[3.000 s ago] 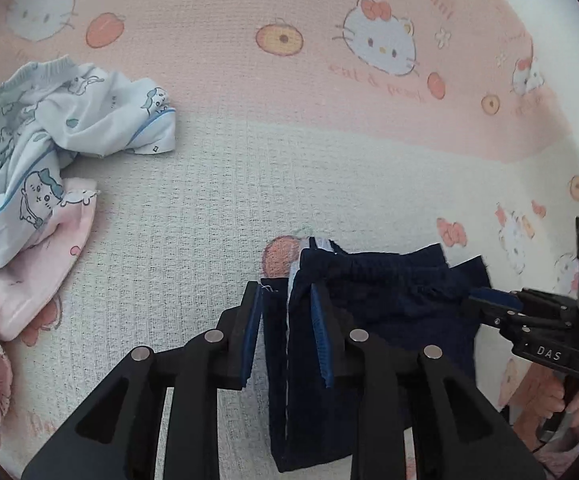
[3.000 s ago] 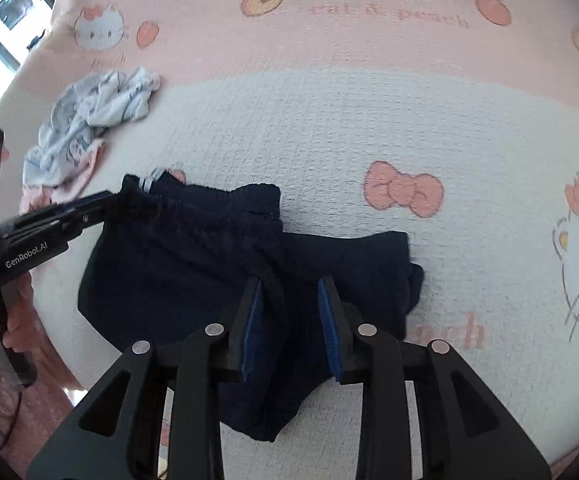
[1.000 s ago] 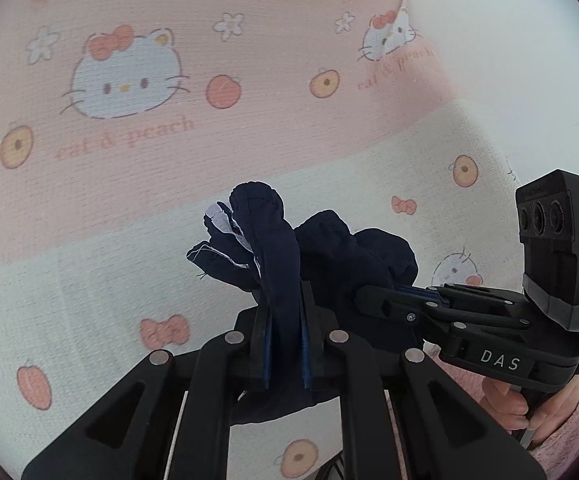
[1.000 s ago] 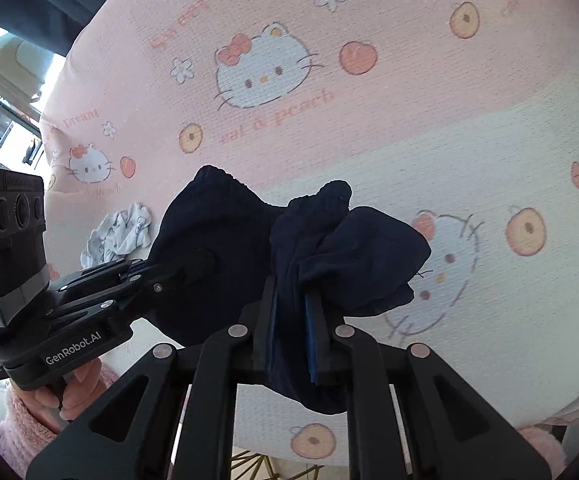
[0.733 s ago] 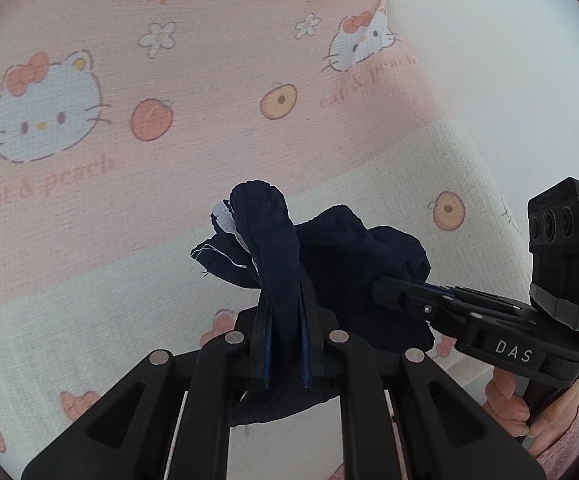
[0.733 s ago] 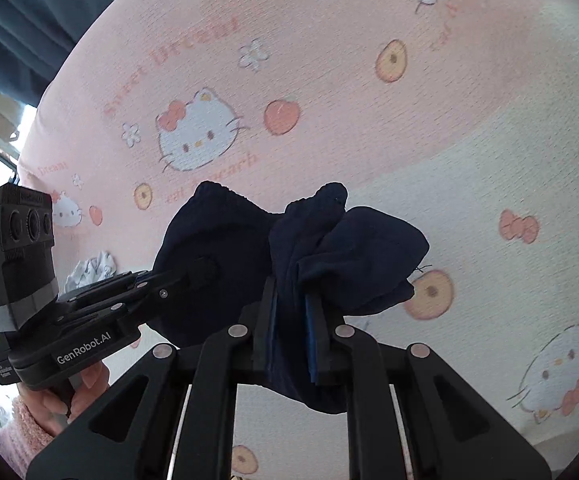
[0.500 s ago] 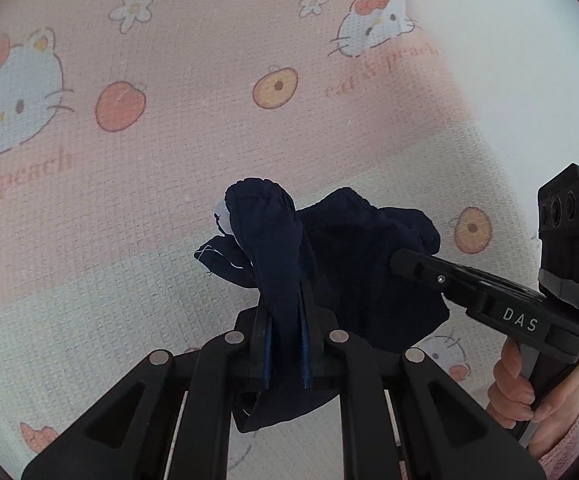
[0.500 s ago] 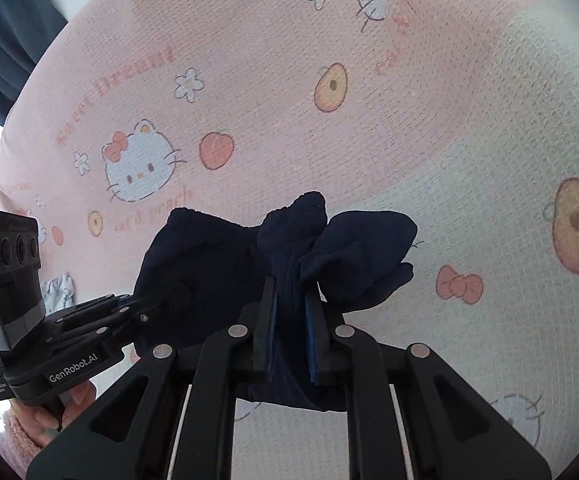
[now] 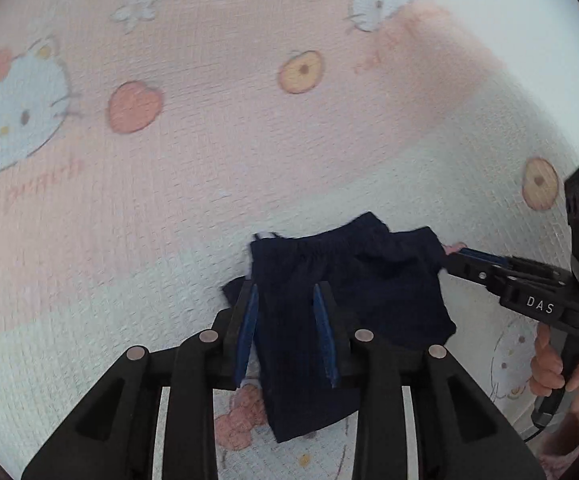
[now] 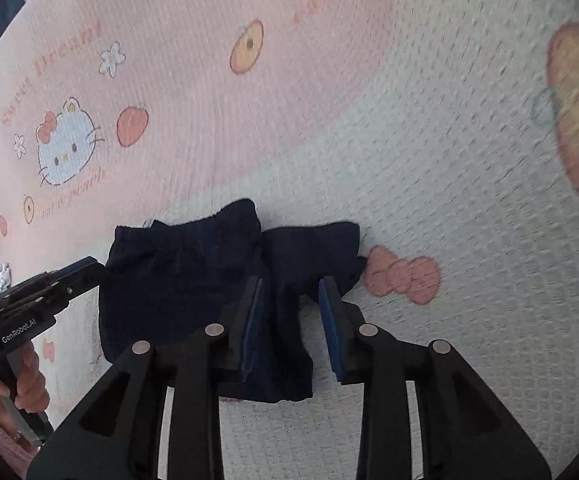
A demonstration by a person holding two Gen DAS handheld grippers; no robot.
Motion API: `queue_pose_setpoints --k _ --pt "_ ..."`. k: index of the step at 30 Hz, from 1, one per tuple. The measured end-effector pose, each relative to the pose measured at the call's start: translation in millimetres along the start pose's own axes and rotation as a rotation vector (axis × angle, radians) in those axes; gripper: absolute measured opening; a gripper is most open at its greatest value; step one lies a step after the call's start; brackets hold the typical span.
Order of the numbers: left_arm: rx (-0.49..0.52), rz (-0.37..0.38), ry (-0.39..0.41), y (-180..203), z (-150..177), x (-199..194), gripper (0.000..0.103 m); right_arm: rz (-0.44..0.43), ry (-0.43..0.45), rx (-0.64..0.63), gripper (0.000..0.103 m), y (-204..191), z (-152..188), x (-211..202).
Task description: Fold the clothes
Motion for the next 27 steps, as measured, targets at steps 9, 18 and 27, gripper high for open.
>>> queue_pose_setpoints --k 9,18,27 --pt "0.112 -0.002 -0.14 0 10 28 0.03 0.052 -0.107 -0.127 0.023 -14 15 44" --pt "0.259 0.005 -0.216 23 36 29 0.03 0.049 -0.101 -0.257 0.037 -47 9 48" --pt "0.18 -0.102 -0.153 2 19 -36 0.039 0.024 -0.067 -0.16 0.037 -16 -24 17"
Point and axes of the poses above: each gripper's, at about its wrist camera, not at the fingertips, and x roughly the way its jaws point, y to its right, z to its underside, the point moved 3 cm from there along x, roughly the way its jaws point, and after that the axes turned 14 degrees about z, right-handed, at the moved point
